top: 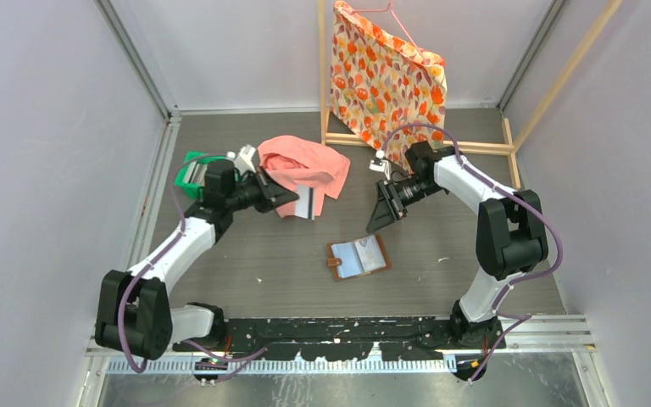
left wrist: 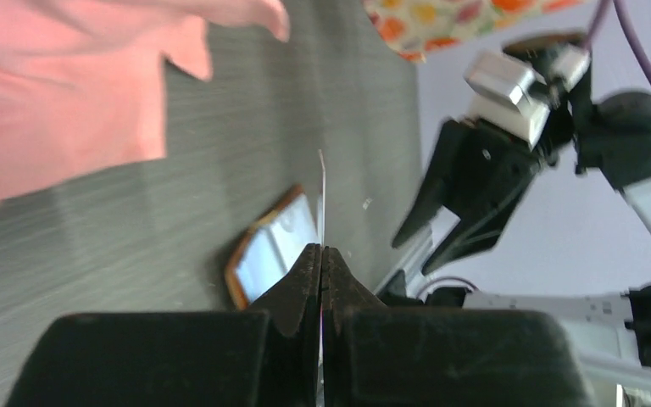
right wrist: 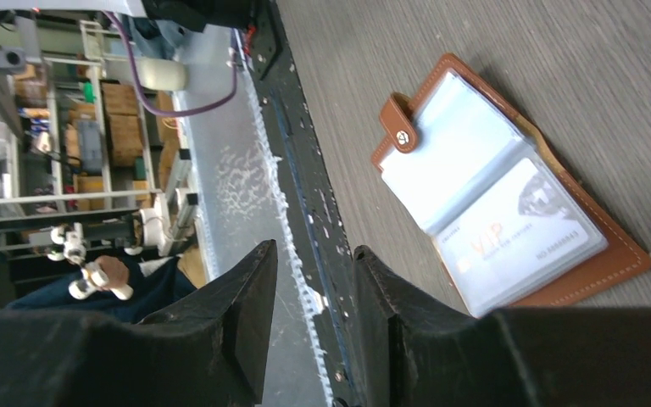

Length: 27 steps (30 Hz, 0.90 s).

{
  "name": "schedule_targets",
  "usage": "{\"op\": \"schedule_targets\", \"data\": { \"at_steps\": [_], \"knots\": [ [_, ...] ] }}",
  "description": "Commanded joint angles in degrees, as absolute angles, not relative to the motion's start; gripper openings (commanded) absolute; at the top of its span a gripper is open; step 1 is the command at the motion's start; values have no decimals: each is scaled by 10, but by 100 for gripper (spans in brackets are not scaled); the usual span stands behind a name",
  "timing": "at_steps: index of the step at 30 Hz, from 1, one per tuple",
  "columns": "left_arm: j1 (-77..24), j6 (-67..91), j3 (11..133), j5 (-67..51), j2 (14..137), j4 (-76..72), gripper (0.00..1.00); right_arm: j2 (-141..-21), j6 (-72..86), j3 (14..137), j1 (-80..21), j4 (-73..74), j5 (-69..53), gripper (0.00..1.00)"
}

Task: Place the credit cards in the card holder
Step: Insert the credit card into the card holder.

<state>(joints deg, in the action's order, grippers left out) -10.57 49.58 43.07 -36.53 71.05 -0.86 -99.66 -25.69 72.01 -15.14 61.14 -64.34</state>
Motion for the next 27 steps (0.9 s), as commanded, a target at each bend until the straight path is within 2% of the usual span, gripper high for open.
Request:
{"op": "schedule_targets", "data": {
  "at_steps": [1,13,27],
  "knots": [
    [-180,596,404,-345,710,-189,0,-984,-193,712,-149,555,-711,44],
    [-295,659,383,-296,783,-336,0,-984,-127,697,-118,510,-792,59],
    [-350,696,403,-290,832,-396,0,-997,-112,708,-105,505,-779,58]
  ]
}}
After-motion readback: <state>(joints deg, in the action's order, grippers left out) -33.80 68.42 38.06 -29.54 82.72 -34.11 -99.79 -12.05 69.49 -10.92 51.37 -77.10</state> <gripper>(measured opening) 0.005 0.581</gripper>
